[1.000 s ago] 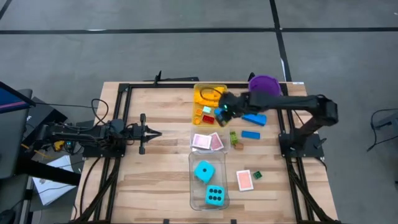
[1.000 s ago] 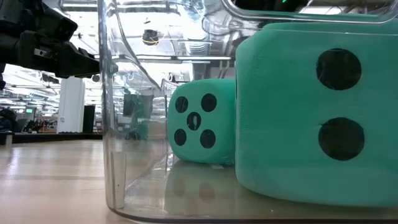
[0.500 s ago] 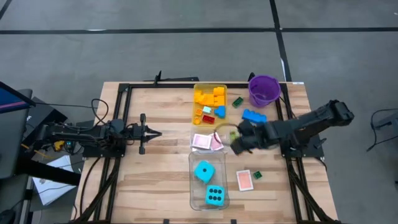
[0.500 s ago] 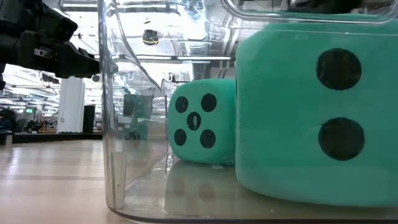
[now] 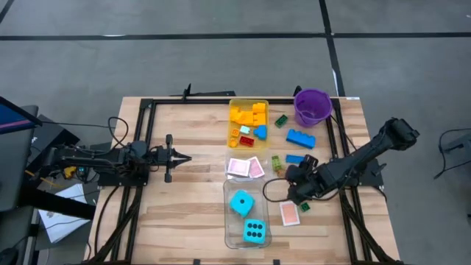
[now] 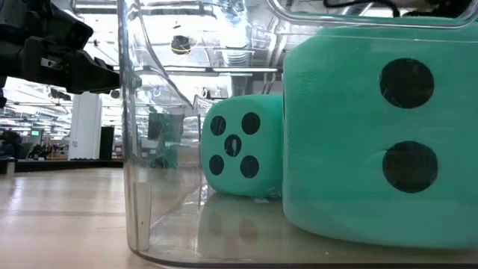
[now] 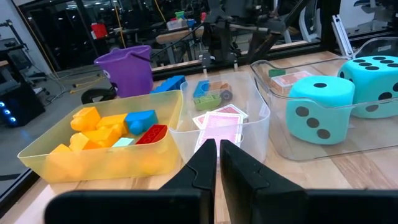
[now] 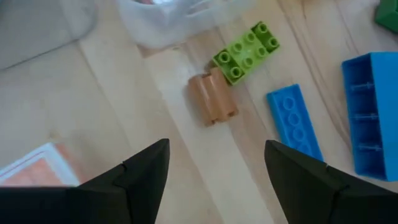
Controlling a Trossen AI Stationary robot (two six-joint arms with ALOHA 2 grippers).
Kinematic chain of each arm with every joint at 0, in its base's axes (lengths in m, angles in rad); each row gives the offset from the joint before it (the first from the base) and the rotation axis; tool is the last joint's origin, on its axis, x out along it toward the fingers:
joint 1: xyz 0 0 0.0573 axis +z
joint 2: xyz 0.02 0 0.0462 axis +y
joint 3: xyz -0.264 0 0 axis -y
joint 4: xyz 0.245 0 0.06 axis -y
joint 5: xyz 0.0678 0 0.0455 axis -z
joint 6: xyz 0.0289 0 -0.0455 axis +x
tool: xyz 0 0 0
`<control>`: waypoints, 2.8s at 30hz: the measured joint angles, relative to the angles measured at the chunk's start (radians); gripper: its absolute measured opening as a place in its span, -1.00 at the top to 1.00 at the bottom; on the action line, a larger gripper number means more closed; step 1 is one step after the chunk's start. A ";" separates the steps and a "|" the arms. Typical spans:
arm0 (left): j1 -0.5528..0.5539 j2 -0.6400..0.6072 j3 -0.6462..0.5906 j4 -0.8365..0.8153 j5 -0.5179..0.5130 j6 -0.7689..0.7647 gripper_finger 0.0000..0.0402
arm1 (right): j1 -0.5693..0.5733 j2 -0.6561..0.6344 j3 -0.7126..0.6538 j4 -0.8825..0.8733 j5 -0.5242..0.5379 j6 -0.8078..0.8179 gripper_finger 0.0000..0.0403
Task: Pick & Place Toys
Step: Put the brown game piece into the yellow bin
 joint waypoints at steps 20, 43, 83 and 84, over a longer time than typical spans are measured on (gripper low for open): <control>0.000 0.000 0.000 0.000 0.000 0.000 0.92 | -0.068 0.002 -0.027 0.110 0.049 -0.389 -0.27; 0.000 0.000 0.000 0.000 0.000 0.000 0.92 | -0.231 0.014 -0.223 0.470 -0.137 -0.576 -0.27; 0.000 0.000 0.000 0.000 0.000 0.000 0.92 | -0.288 0.011 -0.327 0.635 -0.243 -0.560 0.35; 0.000 0.000 0.000 0.000 0.000 0.000 0.92 | -0.283 0.010 -0.327 0.627 -0.242 -0.548 0.35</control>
